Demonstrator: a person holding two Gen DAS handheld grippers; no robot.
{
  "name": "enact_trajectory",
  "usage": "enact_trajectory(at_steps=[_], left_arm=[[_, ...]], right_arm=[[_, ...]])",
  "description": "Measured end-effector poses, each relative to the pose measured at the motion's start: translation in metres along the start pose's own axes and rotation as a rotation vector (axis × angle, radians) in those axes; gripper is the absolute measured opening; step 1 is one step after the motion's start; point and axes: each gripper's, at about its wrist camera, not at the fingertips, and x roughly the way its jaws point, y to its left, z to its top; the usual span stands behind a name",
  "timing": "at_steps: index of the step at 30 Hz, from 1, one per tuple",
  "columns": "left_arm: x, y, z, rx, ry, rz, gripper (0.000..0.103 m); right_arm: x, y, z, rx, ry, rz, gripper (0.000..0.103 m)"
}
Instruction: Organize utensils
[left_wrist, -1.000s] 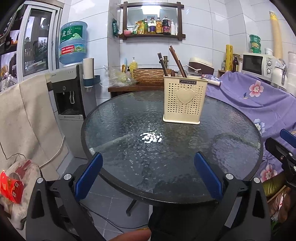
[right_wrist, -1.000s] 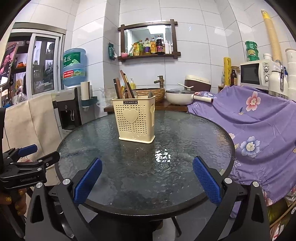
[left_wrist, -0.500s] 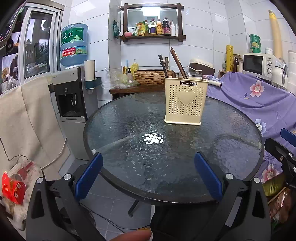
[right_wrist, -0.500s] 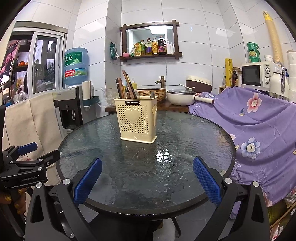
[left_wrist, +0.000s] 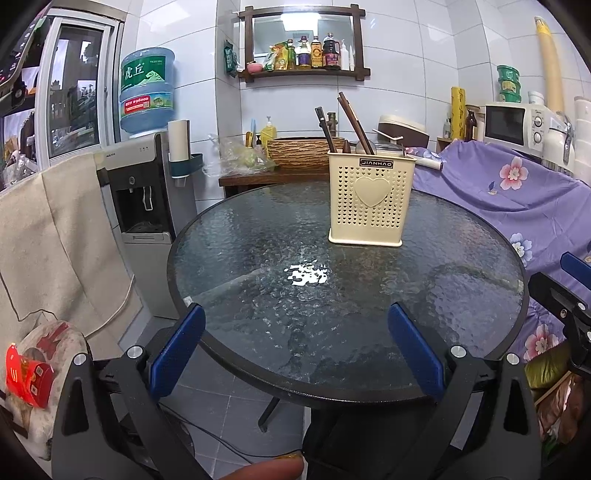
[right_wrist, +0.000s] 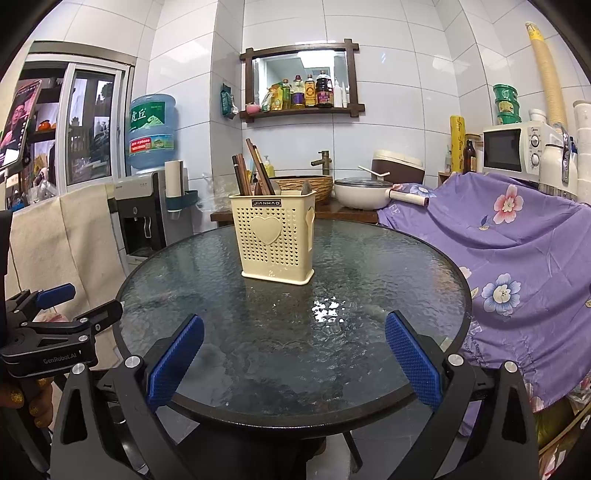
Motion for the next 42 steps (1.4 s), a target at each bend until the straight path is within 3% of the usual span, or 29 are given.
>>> enact_trajectory(at_steps=[42], left_arm=[[0.0021, -0.0068, 0.0009, 0.011, 0.004, -0.005, 0.097]], right_arm=[[0.0011, 0.0011, 0.0, -0.004, 0.004, 0.004, 0.097]])
